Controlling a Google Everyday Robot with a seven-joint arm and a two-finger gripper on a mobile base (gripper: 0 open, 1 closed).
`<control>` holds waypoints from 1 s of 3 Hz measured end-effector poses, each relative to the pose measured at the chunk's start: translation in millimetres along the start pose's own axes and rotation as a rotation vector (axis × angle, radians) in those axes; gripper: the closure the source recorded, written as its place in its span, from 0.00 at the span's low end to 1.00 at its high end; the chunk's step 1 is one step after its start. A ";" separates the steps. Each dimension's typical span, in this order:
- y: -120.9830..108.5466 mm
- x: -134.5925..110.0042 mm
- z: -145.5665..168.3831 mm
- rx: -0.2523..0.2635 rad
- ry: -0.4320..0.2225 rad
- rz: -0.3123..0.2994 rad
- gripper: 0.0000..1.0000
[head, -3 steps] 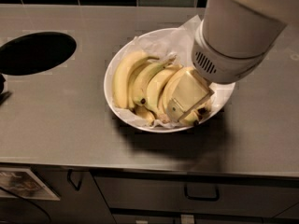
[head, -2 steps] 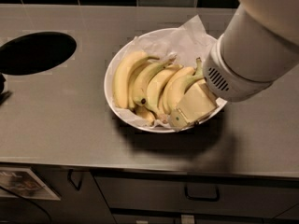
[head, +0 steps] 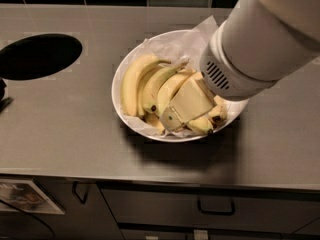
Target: Pick banana from white bowl
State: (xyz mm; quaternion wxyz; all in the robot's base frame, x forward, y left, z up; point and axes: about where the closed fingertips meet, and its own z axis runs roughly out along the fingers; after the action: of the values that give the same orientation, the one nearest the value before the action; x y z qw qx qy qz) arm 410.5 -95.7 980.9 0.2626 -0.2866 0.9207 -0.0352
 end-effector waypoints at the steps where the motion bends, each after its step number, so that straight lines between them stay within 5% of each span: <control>1: 0.0 0.0 0.0 0.000 0.000 0.000 0.00; 3: 0.0 0.0 0.0 0.000 0.000 0.000 0.00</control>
Offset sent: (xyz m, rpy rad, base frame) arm -0.0038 0.0395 -0.0453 -0.0118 0.0563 0.0504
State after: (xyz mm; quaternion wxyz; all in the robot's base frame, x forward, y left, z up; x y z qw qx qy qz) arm 410.5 -95.7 980.9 0.2626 -0.2866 0.9207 -0.0352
